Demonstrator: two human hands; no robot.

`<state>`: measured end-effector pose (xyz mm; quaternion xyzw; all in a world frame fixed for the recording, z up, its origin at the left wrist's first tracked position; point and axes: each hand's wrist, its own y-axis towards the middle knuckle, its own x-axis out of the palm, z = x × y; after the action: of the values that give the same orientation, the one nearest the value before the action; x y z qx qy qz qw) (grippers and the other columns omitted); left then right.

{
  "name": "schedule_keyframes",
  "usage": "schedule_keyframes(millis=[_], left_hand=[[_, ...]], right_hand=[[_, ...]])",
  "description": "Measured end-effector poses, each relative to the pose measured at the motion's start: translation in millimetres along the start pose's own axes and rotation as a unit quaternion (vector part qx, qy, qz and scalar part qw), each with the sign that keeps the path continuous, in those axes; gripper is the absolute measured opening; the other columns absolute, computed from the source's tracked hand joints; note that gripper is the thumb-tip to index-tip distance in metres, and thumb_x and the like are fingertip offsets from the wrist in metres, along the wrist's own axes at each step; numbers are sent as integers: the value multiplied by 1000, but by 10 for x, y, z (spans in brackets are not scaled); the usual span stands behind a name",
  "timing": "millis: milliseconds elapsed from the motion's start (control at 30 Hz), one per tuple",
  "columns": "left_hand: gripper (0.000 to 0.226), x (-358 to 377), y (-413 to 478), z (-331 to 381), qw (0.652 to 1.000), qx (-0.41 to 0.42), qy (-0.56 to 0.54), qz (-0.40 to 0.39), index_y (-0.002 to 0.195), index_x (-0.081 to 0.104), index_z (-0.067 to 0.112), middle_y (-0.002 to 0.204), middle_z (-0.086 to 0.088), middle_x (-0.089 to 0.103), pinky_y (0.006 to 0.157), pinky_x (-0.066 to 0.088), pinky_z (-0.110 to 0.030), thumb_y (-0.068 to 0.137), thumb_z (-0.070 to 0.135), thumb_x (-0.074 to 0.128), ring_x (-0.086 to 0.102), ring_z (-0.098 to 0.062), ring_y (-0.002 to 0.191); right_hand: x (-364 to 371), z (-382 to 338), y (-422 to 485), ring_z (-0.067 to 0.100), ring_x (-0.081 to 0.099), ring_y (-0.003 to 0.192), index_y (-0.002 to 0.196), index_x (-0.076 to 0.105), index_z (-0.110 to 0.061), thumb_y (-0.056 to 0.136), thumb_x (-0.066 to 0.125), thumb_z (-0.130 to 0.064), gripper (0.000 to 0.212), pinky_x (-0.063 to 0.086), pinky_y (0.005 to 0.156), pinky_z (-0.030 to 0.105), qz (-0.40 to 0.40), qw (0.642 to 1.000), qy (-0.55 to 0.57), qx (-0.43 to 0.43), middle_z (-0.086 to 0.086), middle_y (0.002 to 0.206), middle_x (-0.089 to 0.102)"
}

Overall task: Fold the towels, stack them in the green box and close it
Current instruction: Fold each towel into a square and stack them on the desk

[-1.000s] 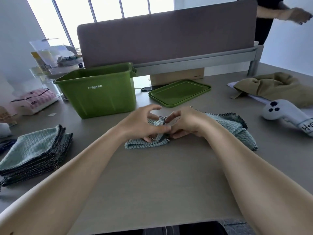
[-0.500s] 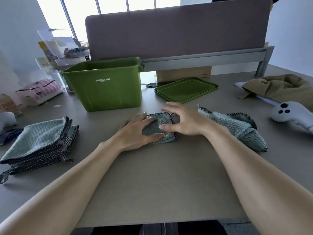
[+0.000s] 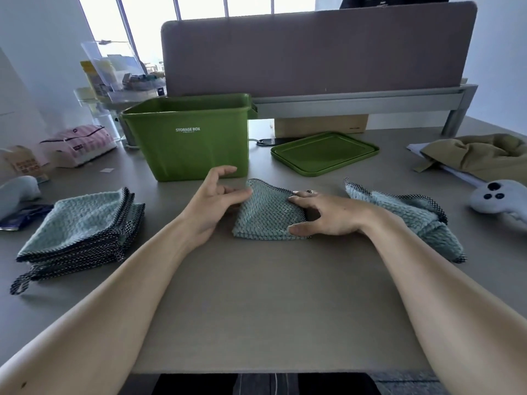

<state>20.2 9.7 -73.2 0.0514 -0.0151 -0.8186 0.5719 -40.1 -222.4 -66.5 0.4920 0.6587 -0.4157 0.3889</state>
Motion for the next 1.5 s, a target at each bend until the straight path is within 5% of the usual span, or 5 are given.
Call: schedule_keyframes(millis=[333,733,1033,1333,1500], left_hand=[[43,-10,-90,116,991,-92,21,-99,113,51,22,78,-1,71,54,53,-28,80,33,76,63,-15,63],[40,-39,-89,27,986,99,118,-63,96,68,31,99,7,68,85,49,-35,92,-8,57,61,-13,92],[41,-462,-439,368,990,138,-13,-38,109,71,20,123,-4,68,84,55,-24,91,-13,54,68,-16,108],[52,-1417,-806,769,979,135,-142,-53,119,69,14,122,-6,68,86,59,-39,77,-11,54,67,-25,111],[56,-1811,-872,801,987,123,-85,-50,129,63,10,138,-16,58,85,58,-34,82,-19,52,60,-29,116]], right_hand=[[8,-41,-27,11,13,152,156,24,-31,86,61,-60,84,13,123,43,10,1000,5,-17,-8,166,14],[71,-144,-12,14,26,148,149,37,-37,81,71,-54,78,23,114,27,80,987,133,-32,-6,160,28],[177,-744,91,27,69,97,140,35,-44,83,73,-29,70,54,95,45,63,806,586,-52,10,121,69],[333,-1790,462,44,64,103,150,14,-50,79,76,-30,97,53,92,60,-77,703,698,-113,20,126,65],[414,-2335,632,35,73,88,150,29,-16,82,71,-32,81,62,67,40,-133,641,746,-124,16,116,69]])
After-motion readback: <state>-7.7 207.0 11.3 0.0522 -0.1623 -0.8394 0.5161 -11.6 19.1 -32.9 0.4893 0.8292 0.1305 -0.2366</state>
